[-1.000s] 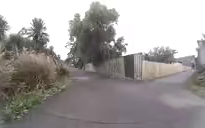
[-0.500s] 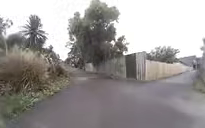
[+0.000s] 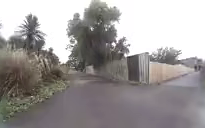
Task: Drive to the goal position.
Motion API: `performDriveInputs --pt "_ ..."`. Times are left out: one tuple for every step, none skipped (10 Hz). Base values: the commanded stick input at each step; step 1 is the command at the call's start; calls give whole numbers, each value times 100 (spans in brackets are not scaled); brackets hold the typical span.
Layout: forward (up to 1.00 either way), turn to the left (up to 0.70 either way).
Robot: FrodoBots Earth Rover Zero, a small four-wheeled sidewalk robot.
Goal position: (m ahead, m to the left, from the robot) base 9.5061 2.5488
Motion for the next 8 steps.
performDriveInputs --pt "85 0" --pt "85 0" --pt "85 0" --pt "85 0" --pt "85 0" --pt "85 0" --pt "85 0" --pt "85 0"
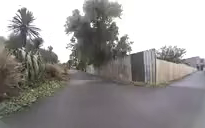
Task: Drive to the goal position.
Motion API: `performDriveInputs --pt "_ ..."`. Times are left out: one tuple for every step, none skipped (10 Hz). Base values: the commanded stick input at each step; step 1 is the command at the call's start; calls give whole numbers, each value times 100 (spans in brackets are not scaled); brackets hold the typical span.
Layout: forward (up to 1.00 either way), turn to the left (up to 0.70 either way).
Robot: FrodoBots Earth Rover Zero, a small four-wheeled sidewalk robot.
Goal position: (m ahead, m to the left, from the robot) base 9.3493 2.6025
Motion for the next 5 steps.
performDriveInputs --pt "85 0" --pt "85 0" --pt "85 0" --pt "85 0" --pt "85 0"
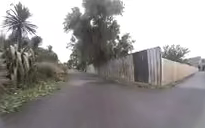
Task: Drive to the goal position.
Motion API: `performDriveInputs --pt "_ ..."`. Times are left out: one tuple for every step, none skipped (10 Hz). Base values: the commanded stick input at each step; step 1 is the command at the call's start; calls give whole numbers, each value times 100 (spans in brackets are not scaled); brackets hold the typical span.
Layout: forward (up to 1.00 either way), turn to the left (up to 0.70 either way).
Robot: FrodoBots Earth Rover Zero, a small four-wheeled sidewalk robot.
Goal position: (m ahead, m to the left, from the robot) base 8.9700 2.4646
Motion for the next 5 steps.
performDriveInputs --pt "85 0" --pt "85 0" --pt "85 0" --pt "85 0" --pt "85 0"
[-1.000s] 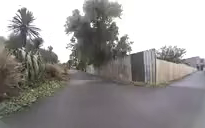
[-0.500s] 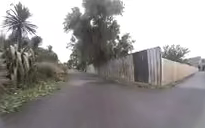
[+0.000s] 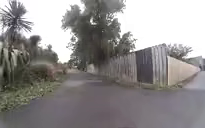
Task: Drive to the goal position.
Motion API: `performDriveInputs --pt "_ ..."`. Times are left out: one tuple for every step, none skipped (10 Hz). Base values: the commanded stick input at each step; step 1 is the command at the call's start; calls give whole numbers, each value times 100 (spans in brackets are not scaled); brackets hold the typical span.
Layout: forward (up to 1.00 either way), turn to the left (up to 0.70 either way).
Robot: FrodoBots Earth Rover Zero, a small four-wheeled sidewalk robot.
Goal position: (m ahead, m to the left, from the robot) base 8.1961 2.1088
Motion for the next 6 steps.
performDriveInputs --pt "85 0" --pt "85 0" --pt "85 0" --pt "85 0" --pt "85 0" --pt "85 0"
